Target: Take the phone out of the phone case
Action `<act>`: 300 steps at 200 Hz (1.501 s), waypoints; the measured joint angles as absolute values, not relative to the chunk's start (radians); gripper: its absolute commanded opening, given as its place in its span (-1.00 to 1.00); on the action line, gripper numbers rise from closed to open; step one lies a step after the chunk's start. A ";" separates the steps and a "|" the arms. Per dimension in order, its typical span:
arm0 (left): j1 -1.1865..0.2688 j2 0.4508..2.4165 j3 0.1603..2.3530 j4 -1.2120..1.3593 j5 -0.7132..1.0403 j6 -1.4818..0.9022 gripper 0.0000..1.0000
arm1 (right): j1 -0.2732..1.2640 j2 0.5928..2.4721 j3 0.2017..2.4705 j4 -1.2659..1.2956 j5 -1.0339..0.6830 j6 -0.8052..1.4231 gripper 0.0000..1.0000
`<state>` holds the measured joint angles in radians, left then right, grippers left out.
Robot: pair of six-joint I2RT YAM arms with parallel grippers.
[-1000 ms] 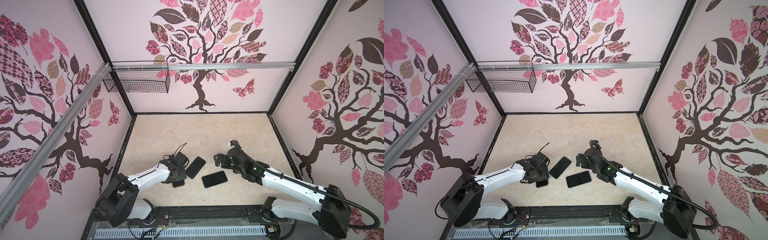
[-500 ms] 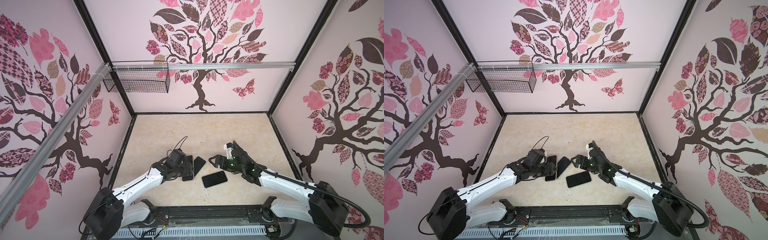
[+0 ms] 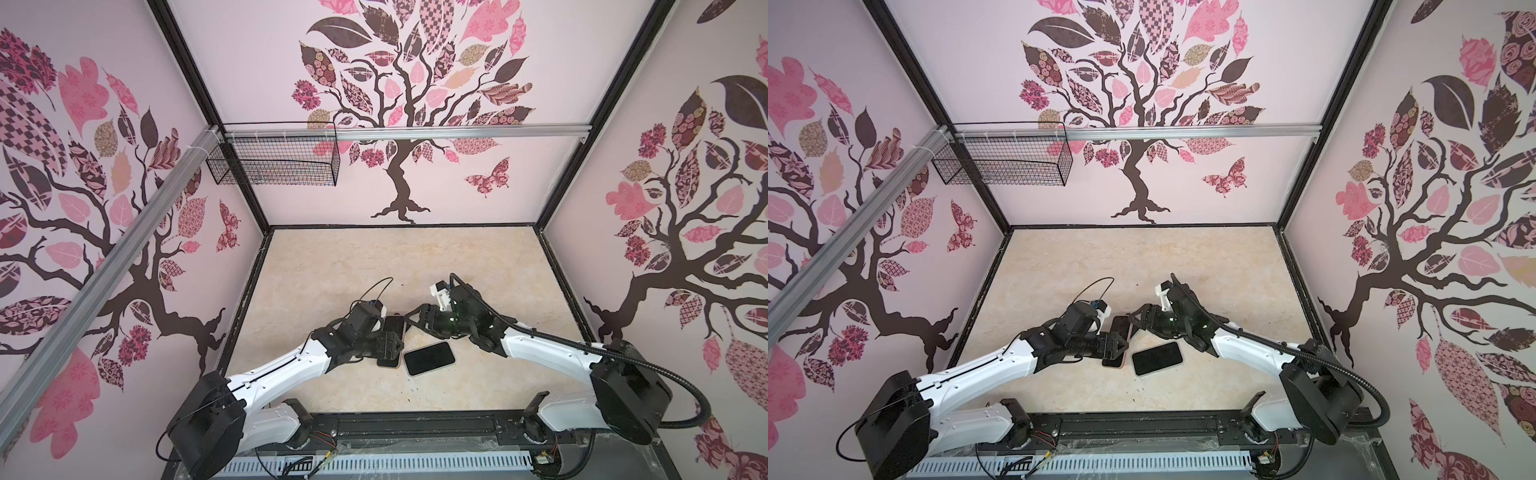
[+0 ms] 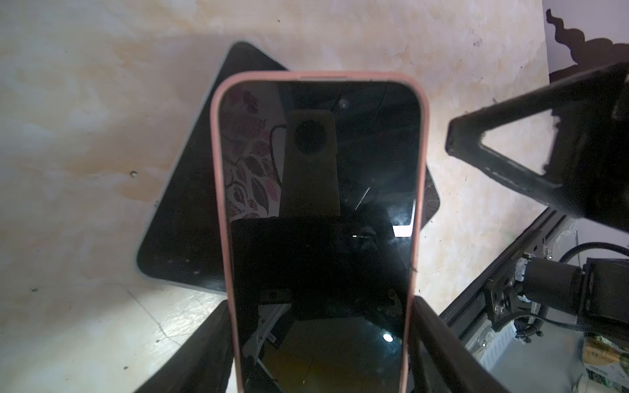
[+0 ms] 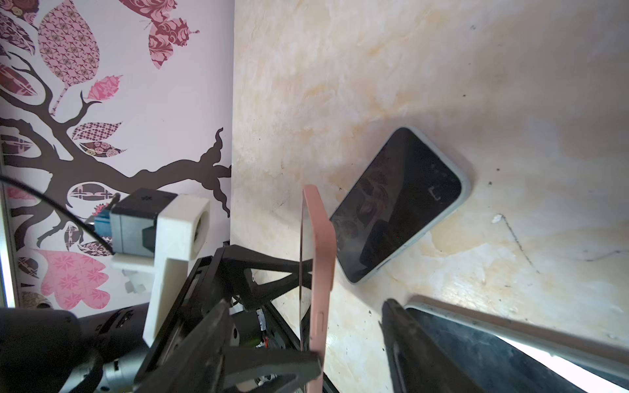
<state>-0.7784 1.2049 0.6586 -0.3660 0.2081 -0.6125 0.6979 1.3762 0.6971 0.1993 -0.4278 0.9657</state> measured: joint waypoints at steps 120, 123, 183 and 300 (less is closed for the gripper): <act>-0.858 1.225 0.708 -0.336 0.205 -0.543 0.24 | 0.698 1.453 0.733 0.171 -0.538 0.945 -0.44; -0.858 1.227 0.709 -0.337 0.204 -0.542 0.24 | 0.698 1.453 0.733 0.169 -0.538 0.943 -0.48; -0.856 1.236 0.755 -0.334 0.206 -0.545 0.74 | 0.662 1.396 0.725 0.146 -0.540 0.929 -1.00; -0.701 1.066 0.796 -0.124 0.294 -0.723 0.97 | 0.429 0.926 0.695 0.061 -0.348 0.741 -1.00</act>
